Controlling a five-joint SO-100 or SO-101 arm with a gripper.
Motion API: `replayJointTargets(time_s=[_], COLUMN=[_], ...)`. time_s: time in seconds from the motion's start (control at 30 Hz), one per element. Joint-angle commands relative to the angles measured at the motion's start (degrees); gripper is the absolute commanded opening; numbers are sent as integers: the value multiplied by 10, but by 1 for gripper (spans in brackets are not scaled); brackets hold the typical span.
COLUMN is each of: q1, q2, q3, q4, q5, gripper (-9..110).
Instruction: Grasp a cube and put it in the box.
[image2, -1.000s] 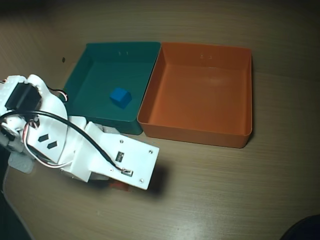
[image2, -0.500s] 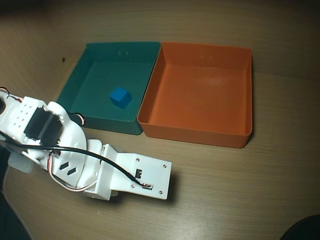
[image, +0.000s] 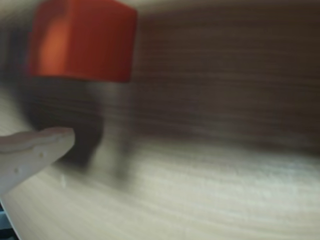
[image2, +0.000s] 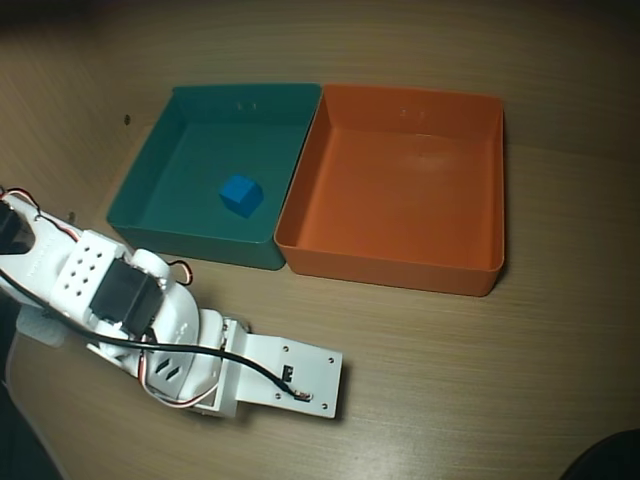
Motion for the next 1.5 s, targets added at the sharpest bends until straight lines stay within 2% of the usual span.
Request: replayJointTargets(time_s=[0.0,0.53,0.63,0.9,1.03,1.27,1.47], q1=[-4,-20,-20,-19,-17,-13,-12], q2=[5,-4,-4,-4,-4,12,64], q3=[-38,-33,-33,-33,-35,-49,-124], q4=[-5,-5,-5,-4,-4,-6,-6], q5=[-3,7,7,8,8,7,7], gripper=[32,31,23,-7,-4,-6,-6])
